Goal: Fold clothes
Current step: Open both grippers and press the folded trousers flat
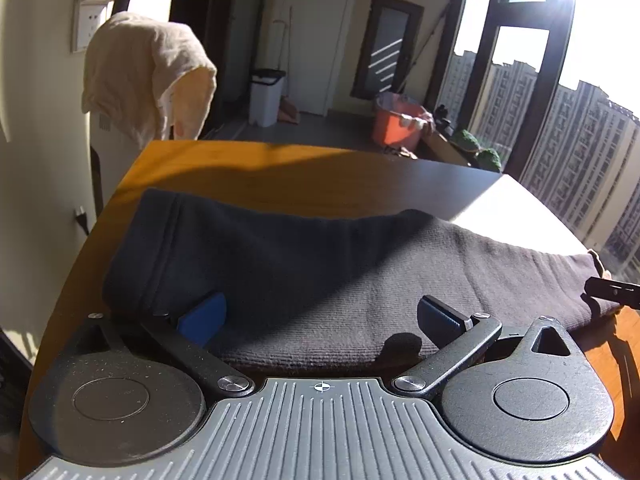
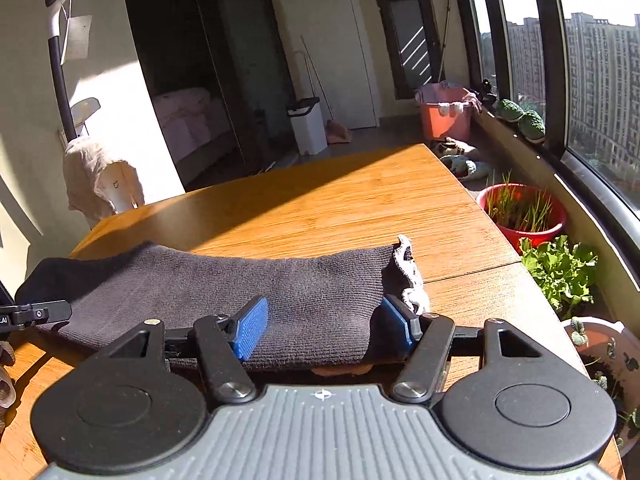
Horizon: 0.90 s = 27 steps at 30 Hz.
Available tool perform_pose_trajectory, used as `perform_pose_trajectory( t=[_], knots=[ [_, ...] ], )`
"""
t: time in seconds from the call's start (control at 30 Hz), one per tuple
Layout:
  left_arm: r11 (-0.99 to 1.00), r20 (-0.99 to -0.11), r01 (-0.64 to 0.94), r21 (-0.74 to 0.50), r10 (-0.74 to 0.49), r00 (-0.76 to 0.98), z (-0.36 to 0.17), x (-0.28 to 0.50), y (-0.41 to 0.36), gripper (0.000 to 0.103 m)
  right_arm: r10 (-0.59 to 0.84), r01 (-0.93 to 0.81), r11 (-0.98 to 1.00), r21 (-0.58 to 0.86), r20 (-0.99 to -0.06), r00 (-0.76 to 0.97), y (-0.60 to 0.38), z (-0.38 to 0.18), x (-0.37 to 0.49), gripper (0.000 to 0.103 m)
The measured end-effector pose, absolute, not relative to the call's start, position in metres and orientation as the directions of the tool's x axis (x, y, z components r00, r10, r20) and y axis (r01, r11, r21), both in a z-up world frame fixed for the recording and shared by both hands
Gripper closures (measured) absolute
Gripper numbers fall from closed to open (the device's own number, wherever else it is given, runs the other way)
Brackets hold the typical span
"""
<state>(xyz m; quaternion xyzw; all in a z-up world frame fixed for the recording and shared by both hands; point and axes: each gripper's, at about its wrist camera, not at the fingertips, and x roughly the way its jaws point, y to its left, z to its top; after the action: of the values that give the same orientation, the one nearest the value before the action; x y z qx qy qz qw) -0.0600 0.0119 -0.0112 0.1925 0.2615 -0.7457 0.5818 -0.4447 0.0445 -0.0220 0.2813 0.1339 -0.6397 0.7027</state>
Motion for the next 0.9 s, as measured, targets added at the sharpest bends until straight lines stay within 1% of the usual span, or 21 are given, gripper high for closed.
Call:
perform_pose_trajectory(
  t=[0.23, 0.3, 0.37, 0.47, 0.6, 0.73, 0.83, 0.9],
  knots=[
    [-0.179, -0.584, 0.968, -0.174, -0.773, -0.248, -0.012, -0.059, 0.012, 0.000, -0.827, 0.969, 0.019, 0.245, -0.541, 0.153, 0.044, -0.022, -0.448, 0.038],
    [-0.178, -0.579, 0.966, -0.186, -0.775, -0.254, -0.012, -0.057, 0.012, 0.000, -0.827, 0.970, 0.018, 0.242, -0.542, 0.151, 0.043, -0.022, -0.445, 0.035],
    [-0.177, -0.575, 0.964, -0.196, -0.776, -0.259, -0.012, -0.056, 0.013, 0.000, -0.826, 0.972, 0.013, 0.236, -0.546, 0.143, 0.042, -0.021, -0.441, 0.028],
    [-0.177, -0.578, 0.966, -0.188, -0.776, -0.254, -0.012, -0.057, 0.013, 0.000, -0.823, 0.978, 0.005, 0.208, -0.555, 0.122, 0.040, -0.021, -0.433, 0.021],
    [-0.176, -0.585, 0.970, -0.170, -0.774, -0.243, -0.012, -0.060, 0.012, 0.000, -0.821, 0.979, 0.004, 0.202, -0.558, 0.119, 0.040, -0.021, -0.430, 0.020],
    [-0.182, -0.608, 0.977, -0.112, -0.765, -0.212, -0.012, -0.068, 0.009, 0.000, -0.824, 0.976, 0.004, 0.219, -0.552, 0.127, 0.040, -0.022, -0.432, 0.020],
    [-0.208, -0.640, 0.978, -0.009, -0.750, -0.165, -0.012, -0.082, 0.006, 0.000, -0.826, 0.973, 0.005, 0.233, -0.547, 0.135, 0.040, -0.021, -0.434, 0.020],
    [-0.211, -0.654, 0.978, 0.001, -0.740, -0.159, -0.009, -0.086, 0.004, 0.000, -0.828, 0.970, 0.005, 0.243, -0.542, 0.140, 0.041, -0.022, -0.435, 0.020]
  ],
)
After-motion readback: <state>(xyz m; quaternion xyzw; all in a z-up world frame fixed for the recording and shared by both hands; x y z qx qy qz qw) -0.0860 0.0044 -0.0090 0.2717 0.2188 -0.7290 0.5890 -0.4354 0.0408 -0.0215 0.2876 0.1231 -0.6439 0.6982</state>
